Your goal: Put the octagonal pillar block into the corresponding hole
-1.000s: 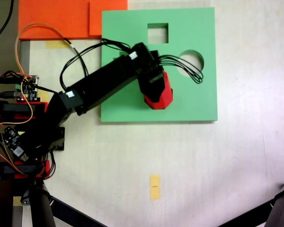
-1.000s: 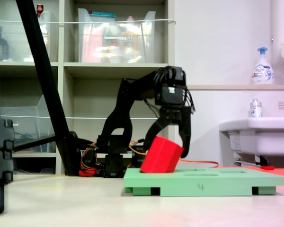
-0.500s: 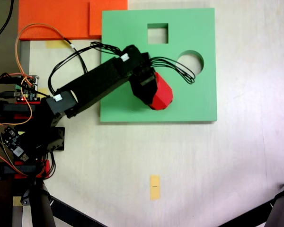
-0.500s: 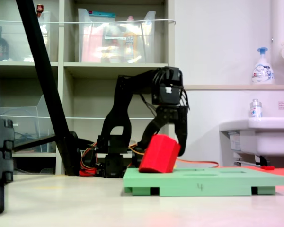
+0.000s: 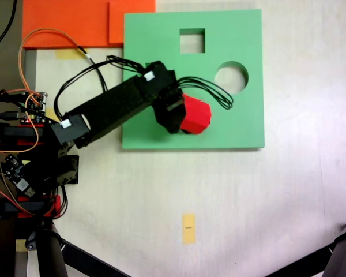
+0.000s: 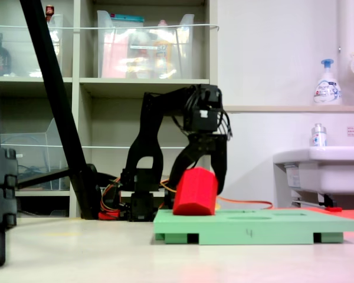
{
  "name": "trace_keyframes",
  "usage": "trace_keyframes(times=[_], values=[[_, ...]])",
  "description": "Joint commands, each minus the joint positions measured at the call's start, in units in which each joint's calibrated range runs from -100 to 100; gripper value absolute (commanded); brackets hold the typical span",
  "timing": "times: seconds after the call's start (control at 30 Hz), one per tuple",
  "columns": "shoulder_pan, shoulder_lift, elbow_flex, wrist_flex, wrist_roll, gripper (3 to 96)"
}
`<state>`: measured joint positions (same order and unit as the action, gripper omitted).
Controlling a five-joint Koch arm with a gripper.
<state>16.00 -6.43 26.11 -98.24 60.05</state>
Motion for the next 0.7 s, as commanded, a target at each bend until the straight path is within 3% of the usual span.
trace_keyframes(times=[0.03, 0.3, 0.7], values=[[0.34, -5.16, 8.28, -1.76, 0.34, 42.9], [1.17, -11.17, 8.98, -1.76, 2.0, 40.7], [1.71, 2.52, 10.08, -1.76, 2.74, 36.0]])
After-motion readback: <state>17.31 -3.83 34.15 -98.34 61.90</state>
